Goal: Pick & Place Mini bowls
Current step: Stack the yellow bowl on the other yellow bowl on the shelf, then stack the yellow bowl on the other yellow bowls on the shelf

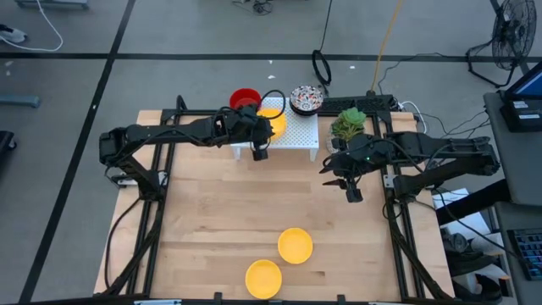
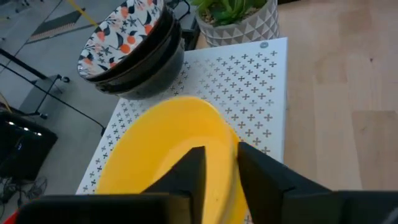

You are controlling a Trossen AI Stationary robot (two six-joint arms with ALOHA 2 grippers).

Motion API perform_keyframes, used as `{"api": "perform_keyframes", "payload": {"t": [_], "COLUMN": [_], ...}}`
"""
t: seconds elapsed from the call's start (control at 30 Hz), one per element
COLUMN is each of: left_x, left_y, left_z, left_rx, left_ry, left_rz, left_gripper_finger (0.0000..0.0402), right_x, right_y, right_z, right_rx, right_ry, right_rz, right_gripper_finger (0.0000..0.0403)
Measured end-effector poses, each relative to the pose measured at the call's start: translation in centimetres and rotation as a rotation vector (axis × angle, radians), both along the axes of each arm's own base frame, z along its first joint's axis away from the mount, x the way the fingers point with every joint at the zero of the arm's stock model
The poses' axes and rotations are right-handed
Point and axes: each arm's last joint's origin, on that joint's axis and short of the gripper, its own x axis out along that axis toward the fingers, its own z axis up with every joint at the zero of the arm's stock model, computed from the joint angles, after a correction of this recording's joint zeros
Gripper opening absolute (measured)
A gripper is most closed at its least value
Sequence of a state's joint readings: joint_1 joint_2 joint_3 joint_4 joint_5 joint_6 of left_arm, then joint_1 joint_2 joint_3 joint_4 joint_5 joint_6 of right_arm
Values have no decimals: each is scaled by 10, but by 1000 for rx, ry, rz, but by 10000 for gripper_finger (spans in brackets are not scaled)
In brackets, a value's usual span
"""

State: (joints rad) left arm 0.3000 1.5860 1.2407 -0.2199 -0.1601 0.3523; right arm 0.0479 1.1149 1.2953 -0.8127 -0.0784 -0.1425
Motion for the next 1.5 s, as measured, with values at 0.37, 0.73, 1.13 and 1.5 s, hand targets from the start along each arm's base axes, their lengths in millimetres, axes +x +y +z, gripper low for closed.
{"api": "perform_keyframes", "payload": {"t": [0.37,0.73,1.13,1.5], "left_x": [-2,-11,-12,-13], "left_y": [-34,-96,-126,-139], "left_z": [34,46,46,46], "left_rx": [-3,-216,-342,-480], "left_ry": [-192,-240,-255,-283], "left_rz": [-64,-138,-163,-122], "left_gripper_finger": [185,189,189,189], "right_x": [9,12,24,41], "right_y": [5,50,116,159], "right_z": [-28,-120,-196,-217], "right_rx": [62,179,135,-109], "right_ry": [27,-19,96,24], "right_rz": [-32,258,390,473], "right_gripper_finger": [151,153,153,153]}}
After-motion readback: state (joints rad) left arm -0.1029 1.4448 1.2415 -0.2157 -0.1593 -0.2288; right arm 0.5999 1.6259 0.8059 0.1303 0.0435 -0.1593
